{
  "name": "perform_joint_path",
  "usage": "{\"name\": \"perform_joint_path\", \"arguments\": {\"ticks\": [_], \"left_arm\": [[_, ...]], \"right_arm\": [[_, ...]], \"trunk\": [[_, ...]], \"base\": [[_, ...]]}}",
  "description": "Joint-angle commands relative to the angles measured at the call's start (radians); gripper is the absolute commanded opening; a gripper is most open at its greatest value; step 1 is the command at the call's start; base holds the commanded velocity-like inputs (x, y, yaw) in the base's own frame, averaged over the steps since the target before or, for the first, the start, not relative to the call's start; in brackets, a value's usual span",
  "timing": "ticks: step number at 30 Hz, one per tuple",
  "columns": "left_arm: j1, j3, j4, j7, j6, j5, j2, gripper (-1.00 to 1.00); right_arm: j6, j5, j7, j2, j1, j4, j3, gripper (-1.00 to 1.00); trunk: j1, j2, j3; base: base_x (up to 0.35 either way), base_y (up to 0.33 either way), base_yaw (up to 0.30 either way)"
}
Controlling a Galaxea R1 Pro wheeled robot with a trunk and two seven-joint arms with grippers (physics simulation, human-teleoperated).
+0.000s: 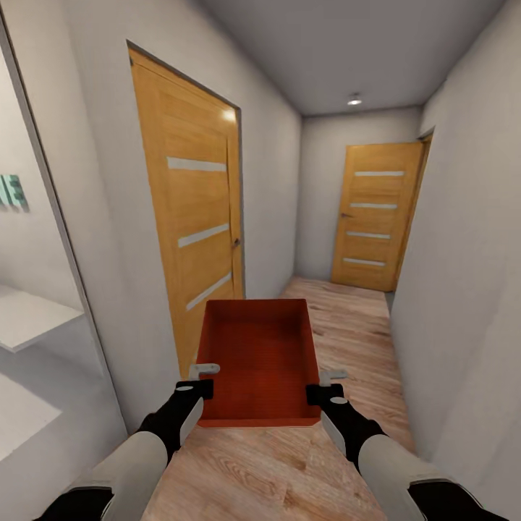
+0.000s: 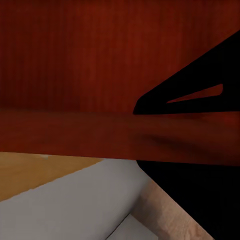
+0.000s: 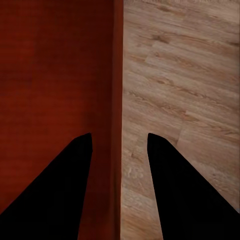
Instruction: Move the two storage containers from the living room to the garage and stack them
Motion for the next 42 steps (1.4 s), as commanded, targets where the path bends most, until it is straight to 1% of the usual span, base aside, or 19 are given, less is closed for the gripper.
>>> {"name": "perform_joint_path", "arguments": {"ticks": [1,26,42], "left_arm": [[0.000,0.005,-0.004,-0.002,-0.054,-0.004,-0.002,-1.00],[0.000,0.006,-0.004,-0.002,-0.054,-0.005,-0.002,-1.00],[0.000,0.006,-0.004,-0.004,-0.054,-0.004,-0.002,-1.00]], "right_arm": [[0.003,-0.012,0.002,0.007,0.000,0.002,-0.004,-1.00],[0.004,-0.012,0.002,0.007,0.001,0.002,-0.004,-1.00],[0.002,-0.012,0.003,0.005,0.000,0.001,-0.004,-1.00]], "trunk": [[0.001,-0.001,0.000],[0.001,-0.001,0.000],[0.001,-0.001,0.000]], "base": [[0.322,0.000,-0.059],[0.322,0.000,-0.220],[0.322,0.116,-0.021]]}}
